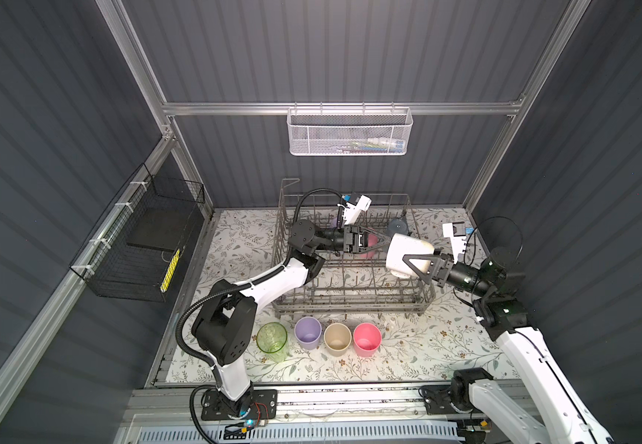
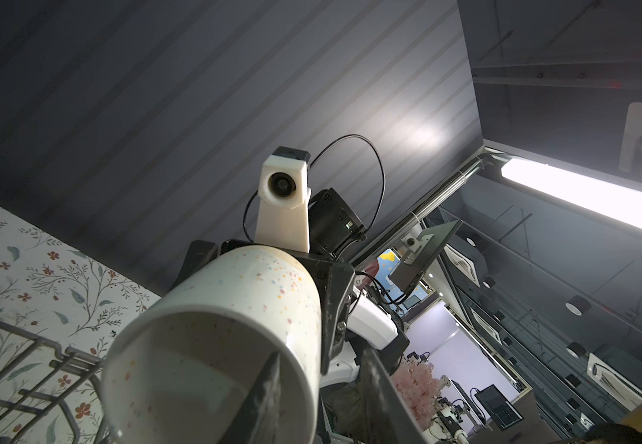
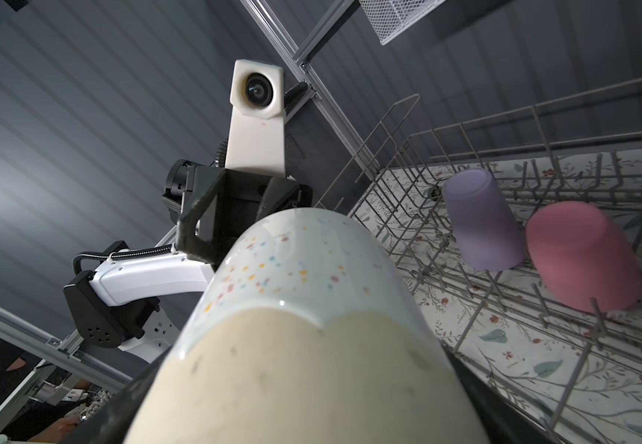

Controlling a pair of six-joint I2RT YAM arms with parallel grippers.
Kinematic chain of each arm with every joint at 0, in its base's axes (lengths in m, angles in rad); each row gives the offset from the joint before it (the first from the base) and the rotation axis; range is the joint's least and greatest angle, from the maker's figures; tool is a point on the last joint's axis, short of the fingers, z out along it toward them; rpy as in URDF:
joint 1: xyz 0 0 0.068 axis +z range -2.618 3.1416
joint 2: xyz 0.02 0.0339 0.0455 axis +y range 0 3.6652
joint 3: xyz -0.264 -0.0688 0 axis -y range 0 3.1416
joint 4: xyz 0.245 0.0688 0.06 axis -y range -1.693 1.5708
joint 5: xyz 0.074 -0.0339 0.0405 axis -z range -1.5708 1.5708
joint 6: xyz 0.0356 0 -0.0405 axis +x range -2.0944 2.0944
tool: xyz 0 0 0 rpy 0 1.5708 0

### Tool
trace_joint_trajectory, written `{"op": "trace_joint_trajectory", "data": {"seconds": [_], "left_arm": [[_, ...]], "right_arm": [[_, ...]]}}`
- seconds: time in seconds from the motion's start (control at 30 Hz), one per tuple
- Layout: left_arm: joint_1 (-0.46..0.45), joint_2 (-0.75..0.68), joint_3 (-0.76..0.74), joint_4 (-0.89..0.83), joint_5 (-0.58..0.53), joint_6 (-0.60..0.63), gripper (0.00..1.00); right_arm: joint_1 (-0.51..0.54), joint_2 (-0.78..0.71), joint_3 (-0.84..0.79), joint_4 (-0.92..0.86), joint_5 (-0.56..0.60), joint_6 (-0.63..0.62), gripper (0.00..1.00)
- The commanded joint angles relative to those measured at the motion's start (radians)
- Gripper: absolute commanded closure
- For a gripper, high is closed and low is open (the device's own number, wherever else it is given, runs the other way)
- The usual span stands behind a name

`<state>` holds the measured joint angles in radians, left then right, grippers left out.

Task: Load the cups into the dish rack
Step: 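Open the left gripper and draw it back while the right gripper holds, then invert the white cup and lower it beside the blue cup with the right gripper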

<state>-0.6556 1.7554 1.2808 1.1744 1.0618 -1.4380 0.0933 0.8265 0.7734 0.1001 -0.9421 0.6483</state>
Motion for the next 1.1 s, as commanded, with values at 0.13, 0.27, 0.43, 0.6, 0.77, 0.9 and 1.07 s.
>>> {"op": "trace_joint_trajectory", "data": {"seconds": [0.13, 0.27, 0.43, 0.6, 0.77, 0.9, 1.07], "left_arm": [[0.04, -0.113, -0.041, -0.218, -0.04, 0.206, 0.64], [0.042, -0.203, -0.03, -0.587, -0.085, 0.478, 0.64], [0.042, -0.3, 0.008, -0.936, -0.163, 0.73, 0.63], [0.042, -0.353, 0.004, -1.046, -0.201, 0.804, 0.63], [0.042, -0.386, -0.008, -1.099, -0.225, 0.839, 0.62], [0.042, -0.409, -0.016, -1.15, -0.235, 0.878, 0.62], [0.041, -0.434, -0.041, -1.165, -0.239, 0.898, 0.62]], "right_arm": [[-0.053, -0.022, 0.05, -0.035, -0.012, -0.053, 0.72], [-0.06, 0.005, 0.114, -0.211, 0.048, -0.151, 0.72], [-0.057, 0.063, 0.21, -0.424, 0.194, -0.257, 0.73], [-0.044, 0.163, 0.304, -0.587, 0.344, -0.314, 0.73], [-0.013, 0.266, 0.382, -0.667, 0.461, -0.335, 0.73], [0.014, 0.355, 0.443, -0.713, 0.529, -0.346, 0.73], [0.043, 0.436, 0.488, -0.731, 0.571, -0.35, 0.73]]}}
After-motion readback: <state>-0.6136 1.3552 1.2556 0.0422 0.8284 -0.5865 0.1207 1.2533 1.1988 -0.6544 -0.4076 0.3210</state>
